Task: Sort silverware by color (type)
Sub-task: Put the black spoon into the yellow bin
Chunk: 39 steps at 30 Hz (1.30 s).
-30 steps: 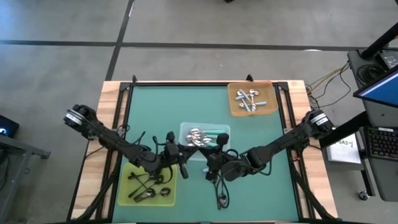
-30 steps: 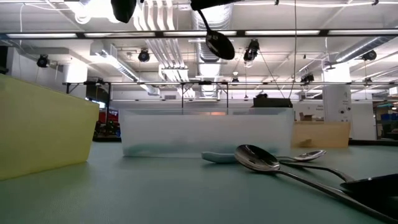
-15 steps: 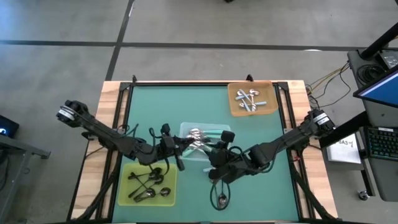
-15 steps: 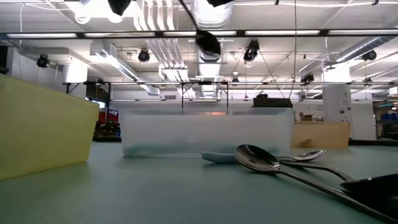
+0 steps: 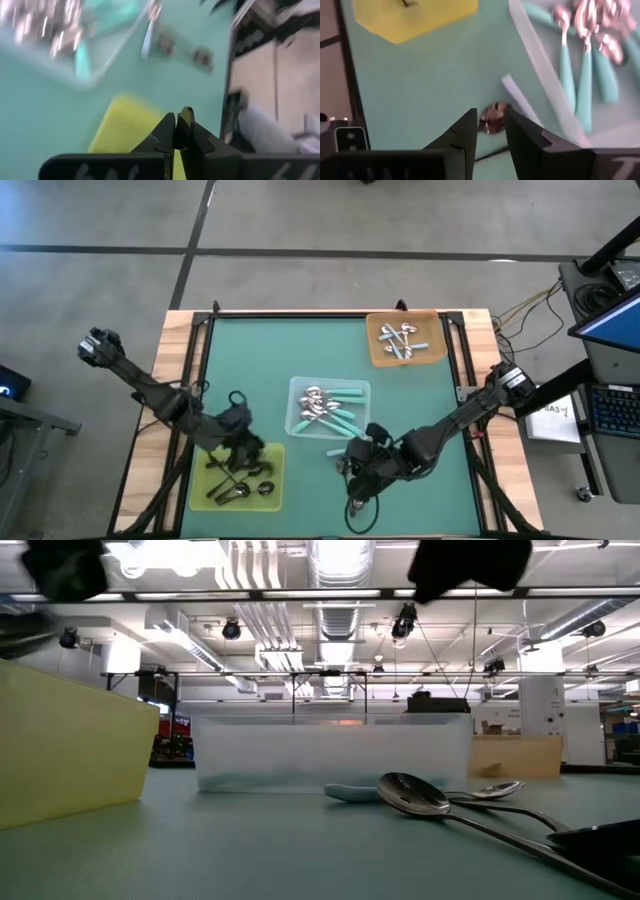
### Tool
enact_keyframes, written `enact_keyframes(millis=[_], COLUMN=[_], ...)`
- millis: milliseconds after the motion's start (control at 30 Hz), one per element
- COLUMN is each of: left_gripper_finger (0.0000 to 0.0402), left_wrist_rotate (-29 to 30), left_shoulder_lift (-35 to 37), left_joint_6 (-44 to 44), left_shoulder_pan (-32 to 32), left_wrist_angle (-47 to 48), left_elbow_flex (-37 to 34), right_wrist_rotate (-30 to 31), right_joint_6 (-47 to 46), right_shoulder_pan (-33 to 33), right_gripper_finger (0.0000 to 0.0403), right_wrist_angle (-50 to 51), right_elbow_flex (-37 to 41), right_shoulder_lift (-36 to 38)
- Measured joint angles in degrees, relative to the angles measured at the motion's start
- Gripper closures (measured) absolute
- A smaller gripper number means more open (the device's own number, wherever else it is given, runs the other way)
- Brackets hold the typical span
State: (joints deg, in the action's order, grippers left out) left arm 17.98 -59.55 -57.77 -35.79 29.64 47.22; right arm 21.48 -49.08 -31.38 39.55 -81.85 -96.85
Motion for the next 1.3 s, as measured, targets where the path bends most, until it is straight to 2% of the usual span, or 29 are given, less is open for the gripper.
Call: enact_keyframes(millis=[167,367,567,733,900,1167,1300], left_gripper_finger=[0.0401,0.0383,0.0343,0.0317,0.0306,0.0305,0.0305], left_wrist_rotate=[-5.3,-10.0,-11.3,-10.8,-10.7,-10.6,-10.6], left_shoulder_lift=[1.5,1.5,1.4,0.8,0.8,0.7,0.7], left_joint_6=[-12.0,-13.3,-6.9,1.0,7.7,8.8,9.3], left_shoulder_pan=[-4.4,-5.3,-5.0,-5.0,-5.0,-5.0,-5.0], left_wrist_angle=[13.2,18.4,14.4,5.0,0.2,0.0,-0.2], left_elbow_flex=[0.0,0.0,0.0,0.0,0.0,0.0,0.0], right_wrist_rotate=[-1.6,-5.9,-11.2,-11.4,-11.4,-16.3,-17.5], right_joint_6=[-6.6,-8.8,-13.2,-17.1,-20.4,-27.9,-28.3], right_shoulder_pan=[-0.1,0.0,0.0,0.0,0.0,0.0,0.0], right_gripper_finger=[0.0309,0.0295,0.027,0.0262,0.0267,0.0269,0.0271], right_wrist_angle=[0.6,0.5,0.4,0.4,0.4,0.5,0.7], right_elbow_flex=[0.9,0.9,0.9,1.1,1.3,1.3,0.4], right_shoulder_lift=[-3.3,-6.3,-7.9,-8.0,-8.6,-14.2,-16.9])
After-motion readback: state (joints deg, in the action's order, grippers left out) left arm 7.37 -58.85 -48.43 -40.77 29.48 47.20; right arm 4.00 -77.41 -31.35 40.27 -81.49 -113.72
